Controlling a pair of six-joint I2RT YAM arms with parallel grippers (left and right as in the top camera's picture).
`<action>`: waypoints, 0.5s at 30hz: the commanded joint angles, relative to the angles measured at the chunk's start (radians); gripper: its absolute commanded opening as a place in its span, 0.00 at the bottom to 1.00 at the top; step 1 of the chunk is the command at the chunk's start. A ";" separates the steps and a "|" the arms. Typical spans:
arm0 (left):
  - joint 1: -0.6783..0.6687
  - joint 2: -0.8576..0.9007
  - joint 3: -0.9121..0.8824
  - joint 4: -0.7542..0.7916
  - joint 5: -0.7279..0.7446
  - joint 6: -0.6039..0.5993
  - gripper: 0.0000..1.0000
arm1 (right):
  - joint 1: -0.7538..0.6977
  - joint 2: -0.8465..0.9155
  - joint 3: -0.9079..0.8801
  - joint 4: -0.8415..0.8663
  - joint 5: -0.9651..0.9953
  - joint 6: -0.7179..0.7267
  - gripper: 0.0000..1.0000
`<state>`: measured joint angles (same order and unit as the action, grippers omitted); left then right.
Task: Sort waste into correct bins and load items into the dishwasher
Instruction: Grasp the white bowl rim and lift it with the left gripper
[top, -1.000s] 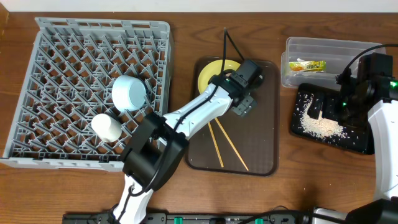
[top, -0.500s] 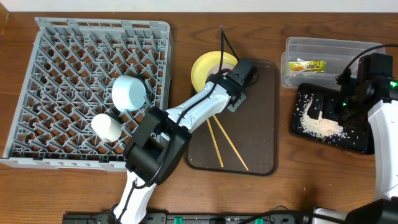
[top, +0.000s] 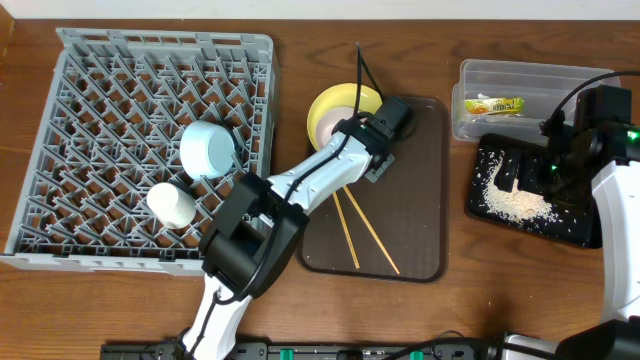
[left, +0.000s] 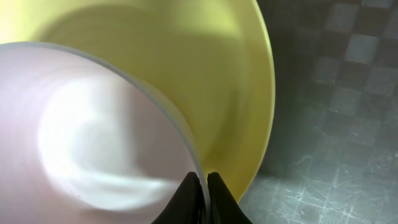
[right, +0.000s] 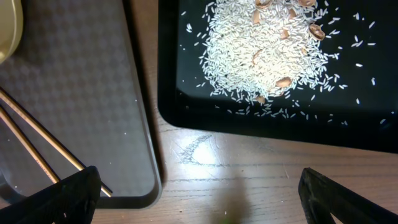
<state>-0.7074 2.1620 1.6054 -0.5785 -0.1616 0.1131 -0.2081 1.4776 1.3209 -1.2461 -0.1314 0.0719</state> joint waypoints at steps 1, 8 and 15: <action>-0.012 -0.013 0.002 -0.024 -0.005 0.002 0.08 | -0.003 -0.014 0.004 -0.003 -0.008 0.010 0.99; -0.012 -0.077 0.002 -0.071 -0.021 -0.005 0.08 | -0.003 -0.014 0.004 -0.003 -0.008 0.010 0.99; -0.037 -0.147 0.002 -0.075 -0.185 -0.004 0.08 | -0.003 -0.014 0.004 -0.003 -0.008 0.010 0.99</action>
<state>-0.7277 2.0804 1.6051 -0.6483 -0.2317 0.1093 -0.2081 1.4776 1.3209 -1.2465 -0.1314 0.0719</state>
